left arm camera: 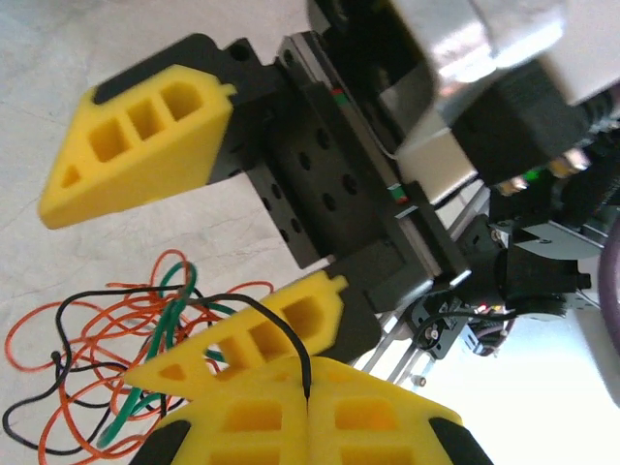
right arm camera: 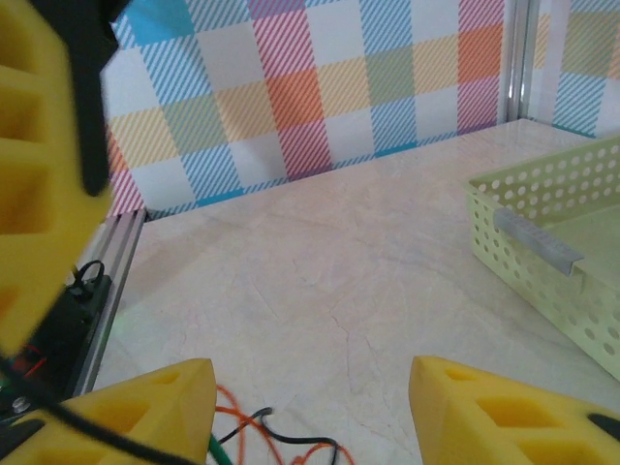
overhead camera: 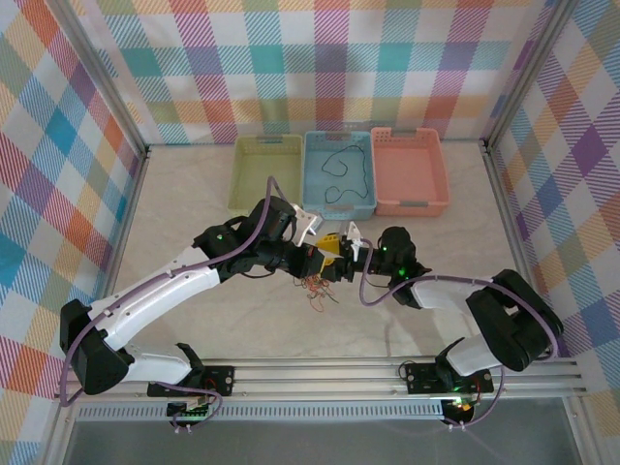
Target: Untangle the cables
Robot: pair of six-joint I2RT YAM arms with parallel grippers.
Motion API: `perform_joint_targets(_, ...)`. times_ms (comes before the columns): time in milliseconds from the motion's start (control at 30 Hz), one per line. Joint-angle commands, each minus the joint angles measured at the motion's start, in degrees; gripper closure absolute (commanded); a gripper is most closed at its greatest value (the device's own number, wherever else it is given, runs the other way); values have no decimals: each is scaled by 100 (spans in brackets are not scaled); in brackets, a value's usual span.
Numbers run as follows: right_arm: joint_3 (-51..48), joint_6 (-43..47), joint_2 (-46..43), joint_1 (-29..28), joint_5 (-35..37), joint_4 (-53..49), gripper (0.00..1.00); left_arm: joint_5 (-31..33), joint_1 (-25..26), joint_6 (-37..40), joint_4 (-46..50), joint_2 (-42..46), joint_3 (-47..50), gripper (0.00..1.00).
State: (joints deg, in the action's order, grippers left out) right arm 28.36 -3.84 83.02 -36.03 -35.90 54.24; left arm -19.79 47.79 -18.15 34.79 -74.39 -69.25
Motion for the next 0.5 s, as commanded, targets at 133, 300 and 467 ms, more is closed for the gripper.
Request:
perform_joint_targets(133, 237, -381, 512, -27, 512, 726, 48, -364, -23, 61, -65, 30, -244, 100)
perform_joint_targets(300, 301, -390, 644, -25, 774, 528, 49, -458, -6, 107, 52, 82, -457, 100)
perform_joint_targets(467, 373, -313, 718, -27, 1054, 202, 48, -569, 5, 176, 258, 192, -802, 100)
